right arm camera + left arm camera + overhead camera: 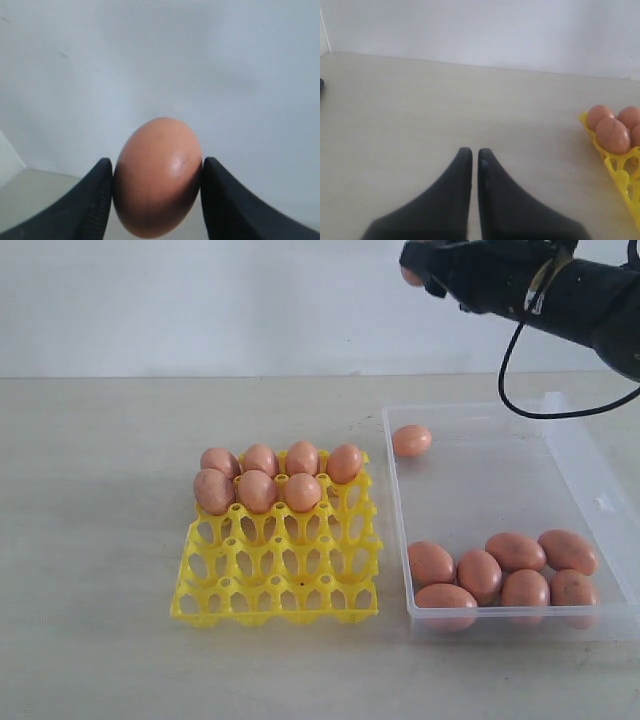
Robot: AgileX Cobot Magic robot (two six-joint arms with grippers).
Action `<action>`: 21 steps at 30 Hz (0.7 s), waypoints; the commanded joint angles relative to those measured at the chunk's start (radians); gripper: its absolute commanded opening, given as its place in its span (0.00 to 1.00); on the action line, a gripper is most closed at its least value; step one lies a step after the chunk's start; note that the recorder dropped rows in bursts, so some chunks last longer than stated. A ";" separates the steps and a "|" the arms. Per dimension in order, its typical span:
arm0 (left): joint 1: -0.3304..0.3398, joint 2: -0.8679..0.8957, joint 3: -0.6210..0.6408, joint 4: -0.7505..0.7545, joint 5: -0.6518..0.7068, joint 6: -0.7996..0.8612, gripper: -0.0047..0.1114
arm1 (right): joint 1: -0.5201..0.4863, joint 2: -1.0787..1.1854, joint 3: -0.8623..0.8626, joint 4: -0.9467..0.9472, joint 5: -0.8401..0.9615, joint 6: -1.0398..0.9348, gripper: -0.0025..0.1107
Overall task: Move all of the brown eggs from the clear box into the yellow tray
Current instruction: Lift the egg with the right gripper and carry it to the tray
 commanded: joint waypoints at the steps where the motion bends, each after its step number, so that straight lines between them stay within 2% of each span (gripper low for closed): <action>1: 0.003 -0.003 0.004 -0.001 -0.002 0.004 0.08 | -0.004 -0.014 -0.003 -0.103 -0.390 -0.221 0.02; 4: 0.003 -0.003 0.004 -0.001 -0.002 0.004 0.08 | 0.007 -0.014 -0.003 -0.375 -0.330 -0.195 0.02; 6: 0.003 -0.003 0.004 -0.001 -0.002 0.004 0.08 | 0.041 -0.014 -0.003 -0.547 -0.222 -0.125 0.02; 8: 0.003 -0.003 0.004 -0.001 -0.002 0.004 0.08 | 0.082 -0.010 0.007 -0.592 -0.150 -0.018 0.02; 12: 0.003 -0.003 0.004 -0.001 -0.002 0.004 0.08 | 0.127 0.028 0.056 -0.521 -0.254 -0.033 0.02; 16: 0.003 -0.003 0.004 -0.001 -0.002 0.004 0.08 | 0.133 0.085 0.147 -0.296 -0.400 -0.133 0.02; 18: 0.003 -0.003 0.004 -0.001 -0.002 0.004 0.08 | 0.131 0.113 0.244 -0.098 -0.473 -0.278 0.02; 21: 0.003 -0.003 0.004 -0.001 -0.002 0.004 0.08 | 0.136 0.145 0.350 0.017 -0.542 -0.472 0.02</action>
